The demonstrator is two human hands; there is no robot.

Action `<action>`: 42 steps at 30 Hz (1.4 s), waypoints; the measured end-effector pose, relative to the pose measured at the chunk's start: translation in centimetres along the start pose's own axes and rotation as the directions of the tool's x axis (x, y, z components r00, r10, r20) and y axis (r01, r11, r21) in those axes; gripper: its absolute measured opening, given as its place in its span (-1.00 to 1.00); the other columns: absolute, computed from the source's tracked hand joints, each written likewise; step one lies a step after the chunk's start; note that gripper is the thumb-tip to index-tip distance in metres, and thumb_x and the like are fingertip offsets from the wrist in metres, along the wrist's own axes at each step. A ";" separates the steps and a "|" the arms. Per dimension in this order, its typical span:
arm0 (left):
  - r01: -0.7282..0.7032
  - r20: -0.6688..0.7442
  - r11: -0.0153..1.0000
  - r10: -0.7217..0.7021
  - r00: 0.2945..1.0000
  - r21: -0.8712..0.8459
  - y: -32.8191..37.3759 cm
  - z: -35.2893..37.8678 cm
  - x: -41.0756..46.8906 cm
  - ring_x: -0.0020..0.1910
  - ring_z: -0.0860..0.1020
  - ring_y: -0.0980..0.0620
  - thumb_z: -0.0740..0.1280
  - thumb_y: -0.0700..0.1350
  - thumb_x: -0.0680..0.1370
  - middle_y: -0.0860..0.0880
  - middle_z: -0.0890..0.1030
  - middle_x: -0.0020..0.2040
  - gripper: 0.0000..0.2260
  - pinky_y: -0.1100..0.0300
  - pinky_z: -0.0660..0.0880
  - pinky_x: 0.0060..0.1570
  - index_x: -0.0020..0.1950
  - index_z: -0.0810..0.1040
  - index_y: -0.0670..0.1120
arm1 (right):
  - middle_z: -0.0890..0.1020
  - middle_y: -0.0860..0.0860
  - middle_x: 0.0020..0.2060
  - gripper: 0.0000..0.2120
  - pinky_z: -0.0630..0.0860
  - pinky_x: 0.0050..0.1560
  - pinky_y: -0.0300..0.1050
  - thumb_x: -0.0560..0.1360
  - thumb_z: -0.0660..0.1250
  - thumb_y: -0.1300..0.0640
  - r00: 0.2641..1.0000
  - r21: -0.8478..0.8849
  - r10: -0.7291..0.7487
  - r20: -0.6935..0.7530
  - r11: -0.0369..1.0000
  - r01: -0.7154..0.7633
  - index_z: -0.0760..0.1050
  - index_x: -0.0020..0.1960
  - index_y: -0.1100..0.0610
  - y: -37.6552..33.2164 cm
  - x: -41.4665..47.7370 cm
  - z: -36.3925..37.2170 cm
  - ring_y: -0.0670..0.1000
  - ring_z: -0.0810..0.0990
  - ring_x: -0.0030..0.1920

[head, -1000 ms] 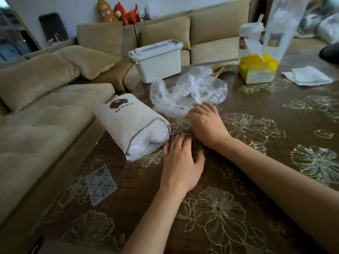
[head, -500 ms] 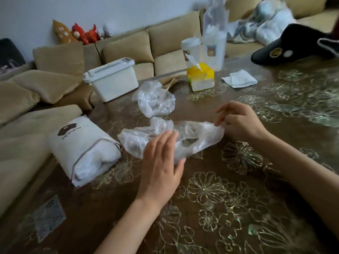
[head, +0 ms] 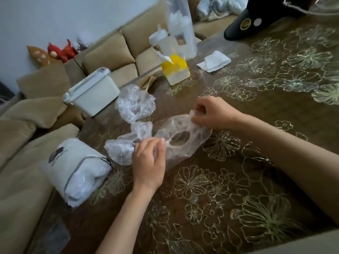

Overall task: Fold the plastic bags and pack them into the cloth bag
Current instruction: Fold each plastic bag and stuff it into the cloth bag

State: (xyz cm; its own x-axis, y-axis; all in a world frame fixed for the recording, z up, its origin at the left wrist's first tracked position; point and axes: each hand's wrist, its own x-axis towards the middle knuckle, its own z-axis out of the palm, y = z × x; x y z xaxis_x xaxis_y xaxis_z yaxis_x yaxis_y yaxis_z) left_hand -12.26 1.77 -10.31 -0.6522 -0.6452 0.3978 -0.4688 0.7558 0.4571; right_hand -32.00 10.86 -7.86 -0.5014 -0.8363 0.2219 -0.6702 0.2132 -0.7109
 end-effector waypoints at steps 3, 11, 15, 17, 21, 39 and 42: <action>0.226 -0.030 0.957 -0.224 0.974 0.182 -1.5 -0.3 1.5 0.25 0.41 -0.04 0.08 0.13 0.59 -0.05 0.53 0.22 -0.57 0.08 0.26 0.30 0.21 0.55 -0.12 | 0.51 -0.04 -0.28 -0.82 0.29 -0.42 -0.51 0.40 0.24 0.37 0.999 0.005 -0.003 0.044 1.000 0.003 0.50 -0.22 0.12 0.5 -0.2 -1.1 -0.05 0.46 -0.20; 0.306 0.074 0.920 -0.332 0.940 0.246 2.3 -0.8 3.2 0.41 0.17 -0.09 0.10 0.16 0.59 -0.04 0.36 0.41 -0.52 0.02 0.13 0.35 0.43 0.36 -0.06 | 0.65 0.22 -0.03 -0.65 0.56 -0.11 -0.18 0.41 0.23 0.54 0.977 0.496 -0.072 0.199 0.868 -0.037 0.45 -0.35 0.13 1.1 0.2 -1.0 -0.02 0.63 -0.10; 0.317 0.245 0.948 -0.307 0.920 -0.003 3.5 -0.1 4.5 0.47 0.11 -0.01 0.06 0.20 0.60 -0.02 0.36 0.42 -0.52 0.02 0.10 0.43 0.43 0.36 -0.01 | 0.63 0.12 -0.10 -0.70 0.53 -0.22 -0.34 0.42 0.24 0.58 0.941 0.729 -0.201 0.272 0.682 -0.065 0.47 -0.29 0.23 0.7 -0.2 -1.3 -0.17 0.61 -0.21; 0.323 0.234 0.932 -0.281 0.931 -0.164 3.8 0.0 5.2 0.35 0.33 -0.02 0.09 0.20 0.59 -0.03 0.50 0.26 -0.65 0.00 0.25 0.36 0.17 0.54 0.07 | 0.63 0.12 -0.10 -0.67 0.53 -0.23 -0.34 0.42 0.22 0.59 0.942 0.777 -0.217 0.256 0.625 -0.068 0.52 -0.32 0.22 0.5 -0.2 -1.3 -0.17 0.61 -0.21; 0.318 0.103 0.853 -0.303 0.947 -0.414 5.4 -0.4 5.9 -0.16 0.54 -0.03 0.25 -0.06 0.58 -0.03 0.57 -0.23 -0.82 0.14 0.44 -0.12 -0.20 0.51 -0.05 | 0.58 0.12 0.06 -0.73 0.59 -0.15 -0.18 0.41 0.29 0.49 0.965 0.857 -0.095 0.246 0.485 -0.171 0.56 -0.04 0.18 0.2 -0.1 -1.5 -0.03 0.60 -0.05; 0.144 -0.210 0.929 -0.225 0.952 -0.340 3.7 -3.4 5.9 -0.38 0.56 0.20 0.28 -0.08 0.56 0.08 0.61 -0.23 -0.93 0.40 0.46 -0.42 -0.11 0.51 0.00 | 0.62 0.06 -0.21 -0.87 0.56 -0.26 -0.26 0.46 0.35 0.37 0.983 0.763 0.178 0.049 0.628 -0.151 0.58 -0.15 0.16 0.8 0.4 -1.9 -0.06 0.58 -0.23; 0.015 -0.373 0.974 -0.100 0.923 -0.225 5.6 -5.2 5.9 -0.22 0.46 0.31 0.28 -0.14 0.56 0.18 0.50 -0.21 -0.94 0.52 0.43 -0.24 -0.11 0.47 -0.04 | 0.63 0.02 -0.16 -0.76 0.50 -0.21 -0.30 0.47 0.29 0.43 0.973 0.786 0.231 0.014 0.599 -0.154 0.57 -0.13 0.11 1.2 0.6 -2.1 -0.11 0.56 -0.21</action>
State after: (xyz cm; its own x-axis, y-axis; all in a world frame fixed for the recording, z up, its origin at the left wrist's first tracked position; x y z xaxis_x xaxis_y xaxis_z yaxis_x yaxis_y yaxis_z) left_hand -15.59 1.65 -1.27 -0.3328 -0.7127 0.6175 -0.3322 0.7015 0.6306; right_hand -34.31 11.68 -7.19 -0.6352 -0.7712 0.0421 0.1056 -0.1407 -0.9844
